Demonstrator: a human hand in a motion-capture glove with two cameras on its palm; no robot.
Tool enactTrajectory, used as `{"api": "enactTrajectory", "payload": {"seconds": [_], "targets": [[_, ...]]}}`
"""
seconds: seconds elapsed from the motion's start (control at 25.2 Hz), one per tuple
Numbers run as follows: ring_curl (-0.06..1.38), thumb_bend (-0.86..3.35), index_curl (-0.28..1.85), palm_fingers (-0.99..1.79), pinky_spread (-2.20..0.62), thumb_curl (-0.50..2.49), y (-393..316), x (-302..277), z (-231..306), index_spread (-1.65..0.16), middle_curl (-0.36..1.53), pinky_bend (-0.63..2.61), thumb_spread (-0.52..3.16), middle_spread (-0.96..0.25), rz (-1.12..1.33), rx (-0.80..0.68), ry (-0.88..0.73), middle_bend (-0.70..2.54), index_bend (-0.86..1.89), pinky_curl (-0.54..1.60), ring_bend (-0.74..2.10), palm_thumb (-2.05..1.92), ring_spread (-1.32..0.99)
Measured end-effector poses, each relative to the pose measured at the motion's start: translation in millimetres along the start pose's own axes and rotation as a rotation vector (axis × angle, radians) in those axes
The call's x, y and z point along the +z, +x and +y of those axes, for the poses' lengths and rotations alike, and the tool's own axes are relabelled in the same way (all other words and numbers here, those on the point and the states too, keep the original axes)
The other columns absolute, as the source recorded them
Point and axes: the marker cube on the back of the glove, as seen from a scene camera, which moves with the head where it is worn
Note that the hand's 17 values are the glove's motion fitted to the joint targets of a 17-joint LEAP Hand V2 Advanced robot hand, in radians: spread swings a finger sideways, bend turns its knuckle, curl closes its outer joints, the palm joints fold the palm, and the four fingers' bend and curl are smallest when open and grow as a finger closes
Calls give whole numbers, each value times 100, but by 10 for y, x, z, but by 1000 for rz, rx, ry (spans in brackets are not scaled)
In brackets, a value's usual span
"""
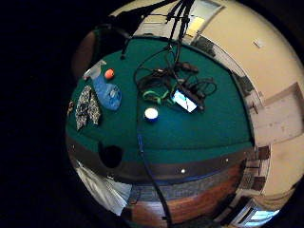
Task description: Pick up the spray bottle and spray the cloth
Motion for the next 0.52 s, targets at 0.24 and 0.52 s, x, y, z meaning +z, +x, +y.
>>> {"api": "enactTrajectory", "payload": {"seconds": [0.24, 0.52], "targets": [[13, 14, 12, 41, 16, 9, -10, 6, 34, -35, 10, 48, 69, -9, -8, 14, -43, 19, 16, 19, 29, 29, -7], [17, 10, 17, 32, 15, 13, -52, -20, 19, -41, 16, 40, 90, -18, -18, -9, -106, 21, 16, 22, 30, 31, -14]]}}
